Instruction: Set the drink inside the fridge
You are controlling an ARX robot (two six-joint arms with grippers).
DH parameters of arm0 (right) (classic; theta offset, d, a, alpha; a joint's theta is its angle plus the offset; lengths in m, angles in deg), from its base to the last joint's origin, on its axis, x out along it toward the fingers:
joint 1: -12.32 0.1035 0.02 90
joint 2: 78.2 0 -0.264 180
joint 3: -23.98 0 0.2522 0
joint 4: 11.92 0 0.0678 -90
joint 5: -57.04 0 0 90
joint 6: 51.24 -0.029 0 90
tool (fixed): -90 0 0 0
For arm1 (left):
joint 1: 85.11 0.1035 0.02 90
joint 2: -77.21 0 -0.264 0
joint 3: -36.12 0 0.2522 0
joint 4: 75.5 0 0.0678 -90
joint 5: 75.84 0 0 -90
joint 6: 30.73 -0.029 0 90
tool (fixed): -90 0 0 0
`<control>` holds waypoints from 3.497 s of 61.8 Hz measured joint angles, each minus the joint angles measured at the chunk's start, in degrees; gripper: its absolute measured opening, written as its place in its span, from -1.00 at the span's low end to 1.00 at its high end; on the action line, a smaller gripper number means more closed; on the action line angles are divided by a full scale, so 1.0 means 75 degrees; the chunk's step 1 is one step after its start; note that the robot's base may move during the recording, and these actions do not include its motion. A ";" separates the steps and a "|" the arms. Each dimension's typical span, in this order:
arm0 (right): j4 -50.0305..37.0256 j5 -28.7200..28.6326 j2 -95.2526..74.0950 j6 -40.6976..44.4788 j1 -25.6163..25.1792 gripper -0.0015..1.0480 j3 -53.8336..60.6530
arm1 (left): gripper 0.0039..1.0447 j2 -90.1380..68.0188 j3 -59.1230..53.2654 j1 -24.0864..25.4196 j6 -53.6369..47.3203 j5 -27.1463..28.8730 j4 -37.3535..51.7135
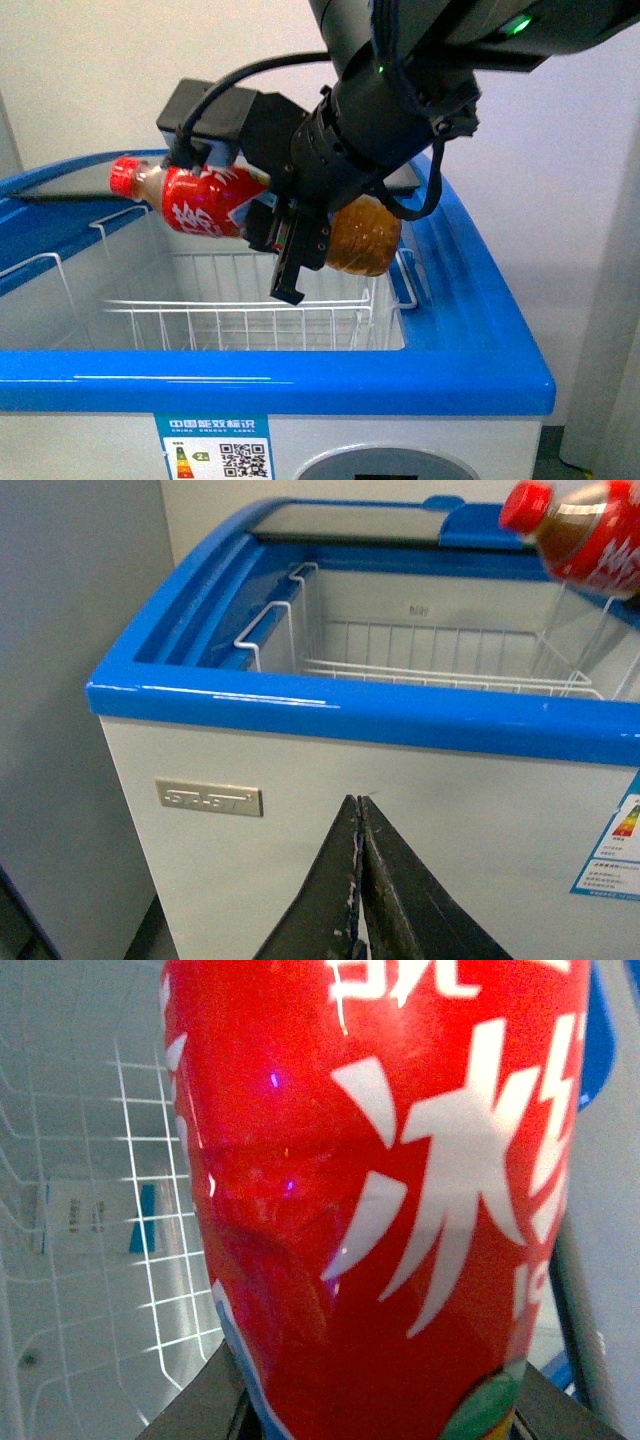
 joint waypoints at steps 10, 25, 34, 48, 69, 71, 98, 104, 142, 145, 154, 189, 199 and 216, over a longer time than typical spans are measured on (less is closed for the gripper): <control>0.0041 0.0029 -0.0670 0.0204 0.0000 -0.29 -0.0367 | -0.96 0.0134 0.0000 0.0000 0.0000 -0.0003 -0.0055; -0.0122 0.0032 -0.1460 0.0364 0.0061 -0.29 -0.0810 | -0.96 0.0140 0.0000 0.0000 -0.0009 -0.0003 -0.0064; -0.0242 0.0047 -0.1638 0.0367 0.0099 -0.29 -0.0976 | -0.96 0.0143 0.0000 0.0000 -0.0012 0.0000 -0.0070; -0.0597 0.0323 -0.2634 0.0344 0.0286 -0.29 -0.1250 | -0.96 0.0143 0.0000 0.0000 -0.0015 0.0000 -0.0073; -0.0772 0.0562 -0.3194 0.0353 0.0428 -0.07 -0.1480 | -0.69 0.0143 0.0000 0.0000 -0.0015 0.0000 -0.0073; -0.0781 0.0551 -0.3194 0.0353 0.0440 0.04 -0.1483 | -0.59 0.0143 0.0000 0.0000 -0.0015 -0.0003 -0.0073; -0.1425 0.0542 -0.0933 -0.2419 0.0093 0.86 -0.1244 | 0.86 0.0143 0.0000 0.0000 -0.0020 -0.0003 -0.0073; -0.1478 0.0848 -0.0224 -0.3824 -0.0356 0.86 -0.1052 | 0.85 0.0143 0.0000 0.0000 -0.0020 0.0000 -0.0073; -0.1649 0.2495 0.5770 -0.7947 -0.3238 0.66 0.3867 | 0.85 0.0143 0.0000 0.0000 -0.0020 -0.0003 -0.0073; -0.2713 0.1501 0.6231 -0.7781 -0.3357 0.45 0.4806 | 0.85 0.0143 0.0000 0.0000 -0.0023 -0.0003 -0.0073; -0.3960 0.0784 0.7085 -0.7612 -0.3713 -0.14 0.7120 | 0.85 0.0143 0.0000 0.0000 -0.0020 0.0000 -0.0073; -0.5088 0.0737 0.9177 -0.7563 -0.3847 -0.95 1.0483 | 0.85 0.0143 0.0000 0.0000 -0.0020 -0.0003 -0.0073; -0.5030 0.0737 0.9894 -0.7563 -0.3847 -0.95 1.1095 | 0.85 0.0143 0.0000 0.0000 -0.0020 0.0000 -0.0073; -0.4654 0.0734 1.0748 -0.7563 -0.3847 -0.95 1.1564 | 0.85 0.0143 0.0000 0.0000 -0.0020 0.0000 -0.0073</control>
